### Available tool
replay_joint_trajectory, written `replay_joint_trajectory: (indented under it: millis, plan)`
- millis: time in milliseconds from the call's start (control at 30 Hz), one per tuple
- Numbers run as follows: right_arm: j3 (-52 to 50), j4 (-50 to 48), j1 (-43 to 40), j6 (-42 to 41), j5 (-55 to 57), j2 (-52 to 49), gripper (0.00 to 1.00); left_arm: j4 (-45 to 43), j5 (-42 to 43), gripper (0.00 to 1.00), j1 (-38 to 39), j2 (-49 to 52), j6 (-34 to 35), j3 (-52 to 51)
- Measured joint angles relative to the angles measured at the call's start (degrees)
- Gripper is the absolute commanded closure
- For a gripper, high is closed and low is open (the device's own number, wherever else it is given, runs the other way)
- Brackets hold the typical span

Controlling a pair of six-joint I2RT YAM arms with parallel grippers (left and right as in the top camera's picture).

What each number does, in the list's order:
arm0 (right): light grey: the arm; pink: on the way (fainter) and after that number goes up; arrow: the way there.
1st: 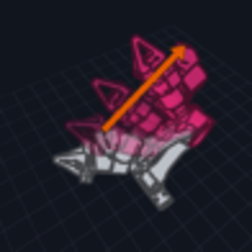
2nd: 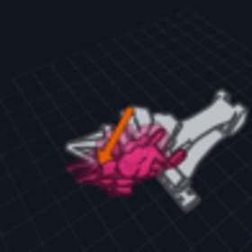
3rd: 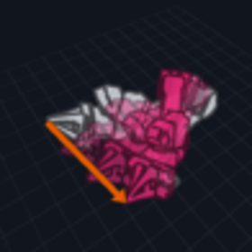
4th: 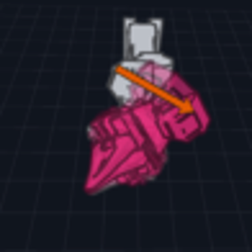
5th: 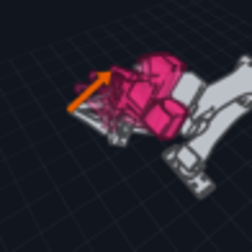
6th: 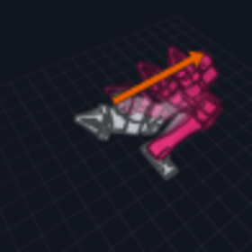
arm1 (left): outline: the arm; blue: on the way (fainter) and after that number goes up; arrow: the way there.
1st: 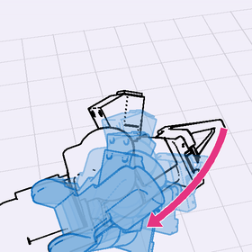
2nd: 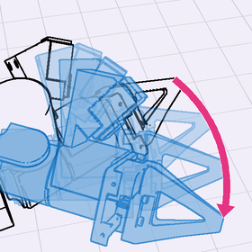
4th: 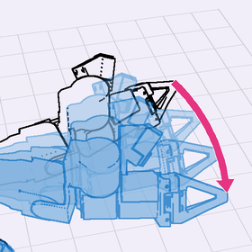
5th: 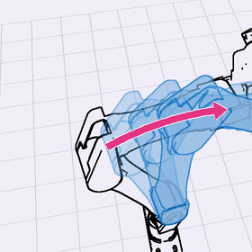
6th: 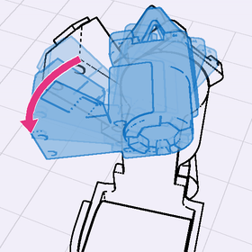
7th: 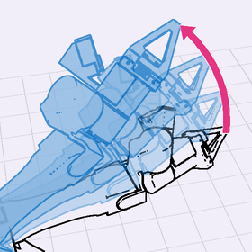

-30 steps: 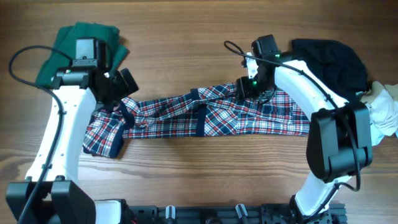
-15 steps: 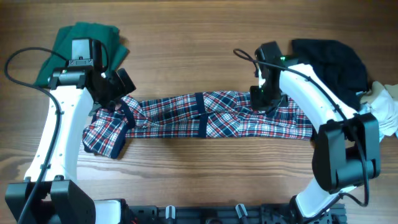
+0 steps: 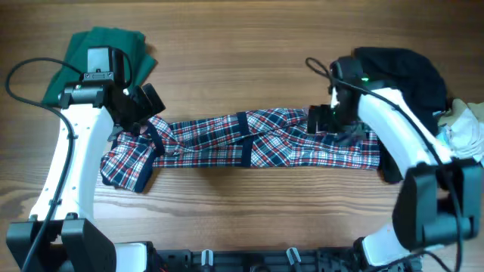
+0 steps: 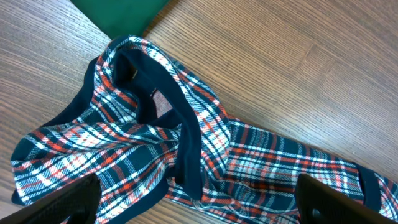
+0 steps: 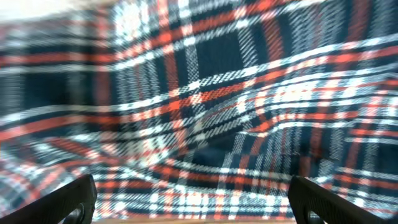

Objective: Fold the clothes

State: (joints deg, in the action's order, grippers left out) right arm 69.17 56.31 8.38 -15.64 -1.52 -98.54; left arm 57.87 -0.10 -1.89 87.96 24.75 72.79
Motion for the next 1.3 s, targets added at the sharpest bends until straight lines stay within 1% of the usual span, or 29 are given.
replay_joint_trajectory:
  millis: [67,233,367,467,633,733,933,1000,1133,1167,1233,1300]
  plan:
    - [0.3,0.0,-2.1,0.0,-1.8,1.3,0.0,0.1,0.0,0.0,0.0,0.0,0.0,0.0]
    - [-0.3,0.0,-11.2,1.6,-7.7,1.4,0.0,1.0,0.0,0.0,0.0,0.0,0.0,0.0]
    - [-1.6,0.0,-14.4,2.5,-9.7,1.4,0.0,0.8,0.0,0.0,0.0,0.0,0.0,0.0]
    - [-2.4,-0.4,-15.0,2.4,-10.1,1.4,0.0,0.8,0.0,0.0,0.0,0.0,0.0,0.0]
    - [-10.3,-6.9,-16.7,0.5,-10.0,1.4,0.0,0.7,0.0,0.0,0.0,0.0,0.0,0.0]
    - [-14.8,-9.7,-17.1,-0.8,-7.5,1.4,0.01,0.8,0.0,0.0,0.0,0.0,0.0,0.0]
    - [-15.0,-11.7,-18.6,-2.8,-2.8,1.4,0.01,0.8,0.0,0.0,0.0,0.0,0.0,0.0]
    - [-15.0,-12.2,-20.3,-2.7,-1.1,1.4,0.03,0.7,0.0,0.0,0.0,0.0,0.0,0.0]
    - [-15.1,-13.4,-21.9,-2.1,0.1,1.4,0.19,0.5,0.0,0.0,0.0,0.0,0.0,0.0]
    - [-15.1,-13.6,-21.9,-1.8,-0.4,1.4,0.21,0.3,0.0,0.0,0.0,0.0,0.0,0.0]
    - [-15.5,-14.2,-21.9,-1.4,-1.9,1.4,0.29,0.2,0.0,0.0,0.0,0.0,0.0,0.0]
    - [-17.1,-15.5,-21.9,-0.5,-3.6,1.4,0.33,0.2,0.0,0.0,0.0,0.0,0.0,0.0]
